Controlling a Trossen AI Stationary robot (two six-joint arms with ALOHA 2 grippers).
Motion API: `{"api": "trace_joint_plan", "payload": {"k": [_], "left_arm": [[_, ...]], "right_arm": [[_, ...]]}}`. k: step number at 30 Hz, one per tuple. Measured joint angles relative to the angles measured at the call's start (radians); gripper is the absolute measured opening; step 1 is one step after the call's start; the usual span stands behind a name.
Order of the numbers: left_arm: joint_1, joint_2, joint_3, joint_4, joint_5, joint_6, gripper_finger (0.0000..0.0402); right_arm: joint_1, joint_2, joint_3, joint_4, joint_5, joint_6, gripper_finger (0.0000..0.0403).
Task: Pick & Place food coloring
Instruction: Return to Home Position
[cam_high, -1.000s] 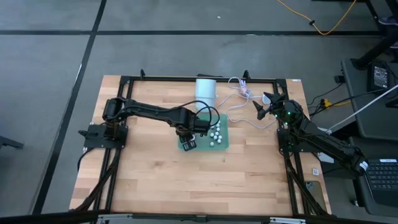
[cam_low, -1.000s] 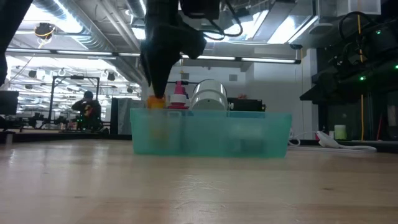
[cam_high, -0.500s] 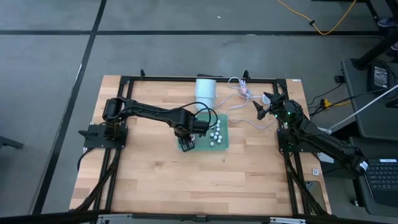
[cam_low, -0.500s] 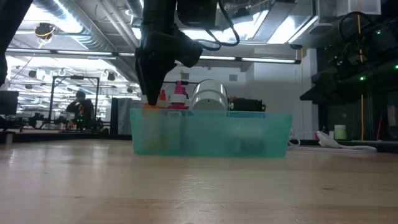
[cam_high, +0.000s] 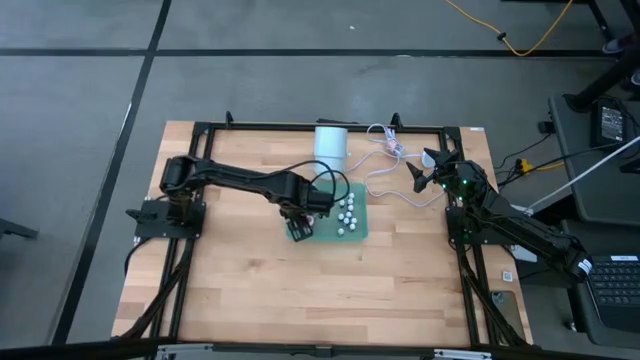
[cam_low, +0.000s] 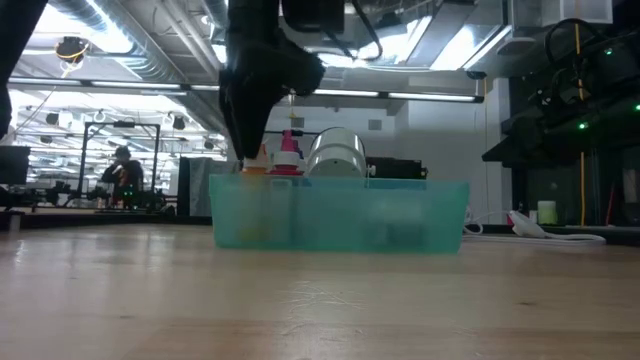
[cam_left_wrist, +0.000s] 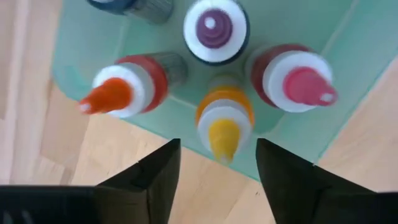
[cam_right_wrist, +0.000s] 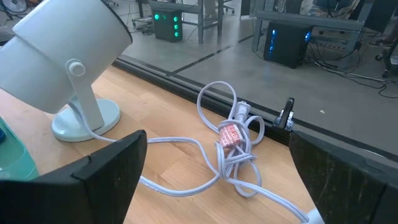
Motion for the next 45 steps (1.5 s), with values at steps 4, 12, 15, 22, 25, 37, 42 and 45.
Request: {"api": "trace_joint_plan", "payload": {"k": [4,12,15,22,25,37,42,45], "left_arm": [[0.000,-0.043,0.000,-0.018,-0.014,-0.034,0.0234],[-0.012,-0.161,0.000,-0.033,-0.041,-0.084,0.0301],[-0.032,-0.229,-0.032,0.066,-0.060,0.003,0.0312],[-0.058,-0.456,-0.294,0.397,-0.068,0.070,0.0313],[-0.038,-0.550,-0.387,0.410,-0.127,0.042,0.0311],[0.024,-1.030,-0.845,0.732,-0.386,0.208,0.0311],[0.060,-1.235,-1.011,0.836,-0.377,0.342,0.0310],[0.105,-1.342,-1.092,0.940,-0.383,0.351,0.0311]], "right_arm": [[0.000,0.000,0.000,0.000,0.000,0.000,0.0393],[0.000,0.000,0.000,0.000,0.000,0.000,0.0393],[0.000,0.000,0.000,0.000,0.000,0.000,0.0393],[0.000,0.000,0.000,0.000,0.000,0.000,0.0393],[0.000,0.000,0.000,0.000,0.000,0.000,0.0393],[0.000,0.000,0.000,0.000,0.000,0.000,0.0393],[0.000,0.000,0.000,0.000,0.000,0.000,0.0393],[0.000,0.000,0.000,0.000,0.000,0.000,0.0393]]}}
